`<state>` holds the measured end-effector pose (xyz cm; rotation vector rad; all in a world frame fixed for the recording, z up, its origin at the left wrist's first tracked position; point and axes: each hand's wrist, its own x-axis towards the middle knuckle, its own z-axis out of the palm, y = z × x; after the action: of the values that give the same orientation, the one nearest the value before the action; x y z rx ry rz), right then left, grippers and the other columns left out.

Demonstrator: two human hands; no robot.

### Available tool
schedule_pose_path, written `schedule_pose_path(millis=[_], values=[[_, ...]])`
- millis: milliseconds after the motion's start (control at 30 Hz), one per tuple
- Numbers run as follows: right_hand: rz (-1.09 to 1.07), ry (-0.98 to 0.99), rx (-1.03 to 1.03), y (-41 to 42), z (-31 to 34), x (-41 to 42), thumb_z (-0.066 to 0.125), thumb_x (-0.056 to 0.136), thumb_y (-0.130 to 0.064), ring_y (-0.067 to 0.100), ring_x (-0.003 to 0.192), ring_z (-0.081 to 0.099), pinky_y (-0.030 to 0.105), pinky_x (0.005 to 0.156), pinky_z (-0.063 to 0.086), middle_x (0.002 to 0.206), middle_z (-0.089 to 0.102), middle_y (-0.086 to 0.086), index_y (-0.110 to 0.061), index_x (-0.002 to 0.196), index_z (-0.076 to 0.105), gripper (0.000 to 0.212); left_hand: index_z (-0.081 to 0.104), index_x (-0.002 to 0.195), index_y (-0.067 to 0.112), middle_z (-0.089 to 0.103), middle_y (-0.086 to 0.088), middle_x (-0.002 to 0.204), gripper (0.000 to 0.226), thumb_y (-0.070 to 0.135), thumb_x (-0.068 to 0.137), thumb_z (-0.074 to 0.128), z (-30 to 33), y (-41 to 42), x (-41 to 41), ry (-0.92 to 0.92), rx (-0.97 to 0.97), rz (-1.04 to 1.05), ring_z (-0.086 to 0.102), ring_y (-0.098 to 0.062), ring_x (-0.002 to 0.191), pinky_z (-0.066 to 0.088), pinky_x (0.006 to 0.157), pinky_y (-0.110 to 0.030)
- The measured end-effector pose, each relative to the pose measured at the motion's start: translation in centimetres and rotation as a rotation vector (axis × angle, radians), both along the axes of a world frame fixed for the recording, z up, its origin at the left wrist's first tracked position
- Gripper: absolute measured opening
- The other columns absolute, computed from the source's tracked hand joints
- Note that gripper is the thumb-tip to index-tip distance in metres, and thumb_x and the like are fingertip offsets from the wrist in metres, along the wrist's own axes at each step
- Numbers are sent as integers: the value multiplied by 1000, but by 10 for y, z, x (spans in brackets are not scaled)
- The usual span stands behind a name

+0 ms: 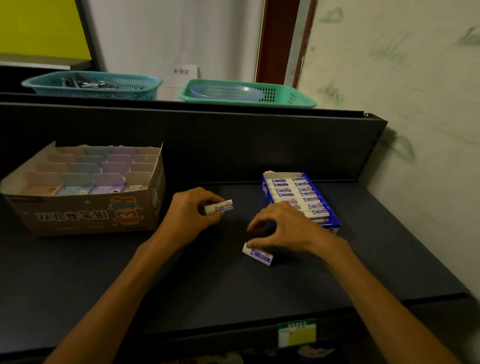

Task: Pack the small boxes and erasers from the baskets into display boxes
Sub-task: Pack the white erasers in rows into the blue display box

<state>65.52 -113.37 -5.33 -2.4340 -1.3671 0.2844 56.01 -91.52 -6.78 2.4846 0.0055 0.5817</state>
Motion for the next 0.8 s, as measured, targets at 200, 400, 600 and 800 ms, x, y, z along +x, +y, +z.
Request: schedule_pose_path(millis=[200,400,600,800], values=[[67,-54,-123,0,-3,-7,66,85,-39,1,106,44,21,94,29,117,56,-8,-26,118,59,36,63,111,22,58,9,107,30,20,82,68,-1,-4,-2,6,-6,-9,57,0,89,47,75,-14],[56,137,83,-4,-5,-2,65,87,-27,2,104,55,25,91,48,115,59,-9,-30,114,56,28,64,111,23,58,10,107,30,20,81,69,3,-15,-5,-4,-11,13,58,-1,88,47,72,-13],[-31,193,463,-18,7,7,66,87,-24,-1,99,59,16,84,50,106,59,-16,-28,112,56,27,63,114,17,63,1,111,33,15,82,68,8,-24,-6,-35,-28,21,57,-3,94,46,79,-15],[-138,187,546,-36,6,27,70,84,-12,7,101,61,22,86,53,116,62,-4,-25,116,59,36,61,114,16,64,-1,111,33,14,82,68,14,-43,0,-38,-25,9,58,-2,93,46,80,-15]])
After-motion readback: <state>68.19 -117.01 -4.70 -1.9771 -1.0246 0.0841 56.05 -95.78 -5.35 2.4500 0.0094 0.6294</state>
